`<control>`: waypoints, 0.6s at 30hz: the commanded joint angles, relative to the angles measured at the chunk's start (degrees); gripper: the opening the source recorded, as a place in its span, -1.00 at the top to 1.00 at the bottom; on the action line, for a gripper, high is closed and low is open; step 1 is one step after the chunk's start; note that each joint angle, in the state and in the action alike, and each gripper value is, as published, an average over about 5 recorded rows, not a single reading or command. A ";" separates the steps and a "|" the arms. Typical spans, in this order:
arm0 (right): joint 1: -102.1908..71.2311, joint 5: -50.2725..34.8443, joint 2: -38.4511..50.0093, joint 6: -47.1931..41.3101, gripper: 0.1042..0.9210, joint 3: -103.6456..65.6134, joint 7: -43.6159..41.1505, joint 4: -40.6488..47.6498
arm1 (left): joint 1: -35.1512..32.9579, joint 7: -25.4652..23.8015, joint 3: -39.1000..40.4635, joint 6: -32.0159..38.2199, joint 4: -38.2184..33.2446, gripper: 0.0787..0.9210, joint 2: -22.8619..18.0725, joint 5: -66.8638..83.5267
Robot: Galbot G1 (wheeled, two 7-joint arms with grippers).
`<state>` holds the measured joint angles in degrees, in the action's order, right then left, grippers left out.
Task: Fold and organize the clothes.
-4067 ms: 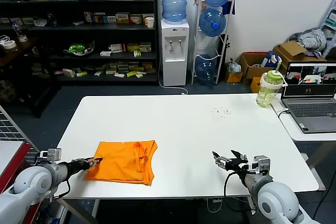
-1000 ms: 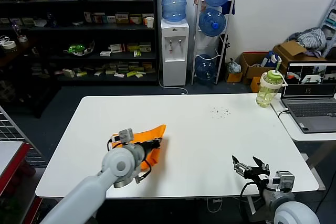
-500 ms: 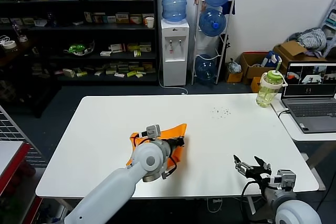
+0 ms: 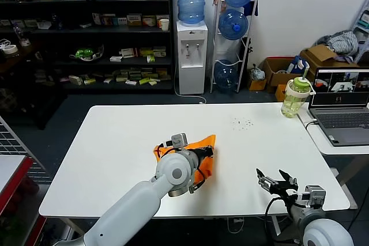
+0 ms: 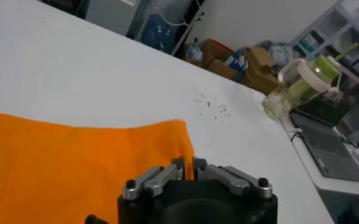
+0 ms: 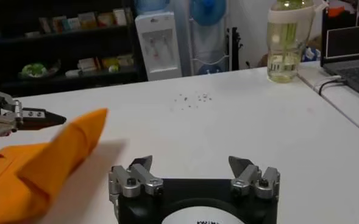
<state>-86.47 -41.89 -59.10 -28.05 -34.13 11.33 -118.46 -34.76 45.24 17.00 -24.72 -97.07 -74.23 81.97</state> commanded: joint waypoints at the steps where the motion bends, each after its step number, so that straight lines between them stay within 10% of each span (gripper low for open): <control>1: -0.04 3.10 -0.13 10.25 -0.76 -1.27 -8.40 1.66 | -8.44 -9.80 -9.39 0.54 -9.53 0.59 5.11 -4.99; 5: -1.07 7.07 -0.43 17.18 -0.76 -3.55 -13.50 4.38 | -21.78 -28.49 -21.45 7.68 -14.17 0.32 13.27 -22.04; 9: -2.94 9.11 -1.21 23.07 -0.76 -6.86 -17.86 6.93 | -39.47 -49.07 -36.46 30.80 -9.75 0.05 17.00 -47.91; 18: -6.55 9.94 -4.18 31.89 -0.76 -14.17 -23.79 10.00 | -61.52 -61.76 -59.23 51.37 -3.81 -0.56 9.59 -49.80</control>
<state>-89.94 -35.31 -61.18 -9.12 -41.05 -3.79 -112.47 -66.59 8.84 -13.89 -1.54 -102.94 -64.19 52.63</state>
